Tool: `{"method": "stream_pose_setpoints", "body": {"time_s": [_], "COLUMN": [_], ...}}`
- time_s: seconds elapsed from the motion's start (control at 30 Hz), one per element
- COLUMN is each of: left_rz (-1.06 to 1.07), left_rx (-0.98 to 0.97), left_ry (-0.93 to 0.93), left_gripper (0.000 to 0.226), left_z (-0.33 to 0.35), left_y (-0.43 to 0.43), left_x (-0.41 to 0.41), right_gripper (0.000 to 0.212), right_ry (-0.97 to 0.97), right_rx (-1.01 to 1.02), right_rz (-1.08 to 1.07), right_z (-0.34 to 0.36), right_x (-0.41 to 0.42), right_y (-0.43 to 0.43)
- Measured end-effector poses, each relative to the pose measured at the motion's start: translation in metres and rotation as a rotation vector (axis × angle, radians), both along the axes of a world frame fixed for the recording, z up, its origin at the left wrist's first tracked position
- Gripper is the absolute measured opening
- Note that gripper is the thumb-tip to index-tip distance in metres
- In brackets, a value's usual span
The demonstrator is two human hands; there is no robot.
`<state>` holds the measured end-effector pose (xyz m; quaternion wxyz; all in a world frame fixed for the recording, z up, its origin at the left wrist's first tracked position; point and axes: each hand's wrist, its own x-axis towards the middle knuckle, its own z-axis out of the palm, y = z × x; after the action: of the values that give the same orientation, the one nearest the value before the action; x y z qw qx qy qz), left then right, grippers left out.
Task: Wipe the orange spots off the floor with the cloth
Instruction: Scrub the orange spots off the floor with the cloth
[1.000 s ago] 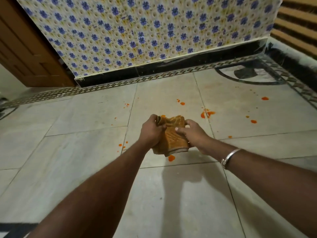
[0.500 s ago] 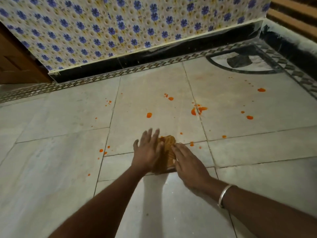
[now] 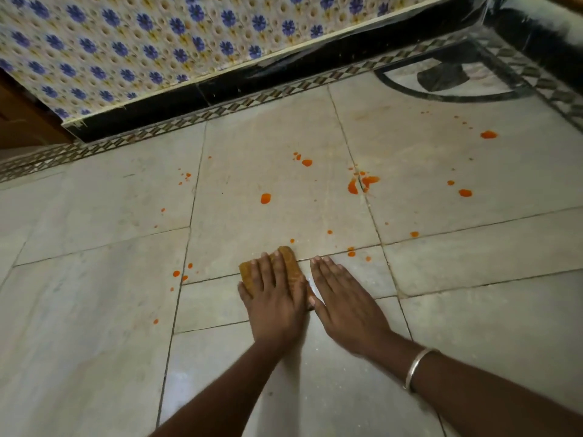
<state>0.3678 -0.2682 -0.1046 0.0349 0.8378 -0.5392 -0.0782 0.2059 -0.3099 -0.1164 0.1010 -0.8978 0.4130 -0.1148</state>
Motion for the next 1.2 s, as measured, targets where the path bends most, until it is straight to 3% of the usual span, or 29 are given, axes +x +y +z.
{"method": "stream_pose_setpoints", "body": {"time_s": [0.13, 0.23, 0.33, 0.43, 0.53, 0.63, 0.73, 0.83, 0.93, 1.1, 1.2], "left_rz": [-0.154, 0.056, 0.188, 0.070, -0.114, 0.019, 0.171, 0.063, -0.162, -0.003, -0.109], "left_rx": [0.014, 0.015, -0.036, -0.041, 0.002, -0.003, -0.026, -0.024, -0.025, 0.077, 0.310], "left_ry": [0.009, 0.043, 0.007, 0.004, -0.019, 0.039, 0.034, 0.036, 0.026, 0.106, 0.127], "left_gripper": [0.080, 0.079, 0.073, 0.072, 0.072, 0.072, 0.079, 0.075, 0.069, 0.075, 0.082], "left_z": [0.008, 0.009, 0.005, 0.000, 0.000, 0.003, 0.008, 0.005, 0.005, 0.008, 0.035], "left_y": [-0.051, -0.048, -0.008, -0.013, -0.055, -0.052, -0.010, -0.009, -0.058, -0.069, -0.082], "left_x": [0.030, 0.059, 0.026, -0.007, 0.025, 0.067, 0.042, 0.011, 0.041, 0.090, 0.104], "right_gripper": [0.063, 0.065, 0.066, 0.066, 0.069, 0.070, 0.069, 0.069, 0.069, 0.078, 0.094], "right_ry": [0.018, 0.058, 0.069, 0.070, 0.082, 0.091, 0.091, 0.101, 0.104, 0.192, 0.229], "right_rx": [-0.011, 0.014, 0.025, 0.020, 0.024, 0.038, 0.042, 0.038, 0.040, 0.165, 0.312], "right_rz": [0.001, 0.011, 0.006, 0.003, 0.011, 0.011, 0.004, 0.002, 0.016, 0.130, 0.202], "right_z": [-0.004, -0.006, -0.005, -0.004, -0.004, -0.004, -0.004, -0.003, -0.006, 0.002, 0.036], "right_x": [0.001, 0.000, 0.002, 0.002, 0.001, 0.001, 0.001, 0.001, 0.003, -0.005, 0.000], "right_y": [-0.003, -0.001, 0.000, 0.000, -0.002, -0.001, -0.001, -0.001, -0.002, -0.014, -0.031]}}
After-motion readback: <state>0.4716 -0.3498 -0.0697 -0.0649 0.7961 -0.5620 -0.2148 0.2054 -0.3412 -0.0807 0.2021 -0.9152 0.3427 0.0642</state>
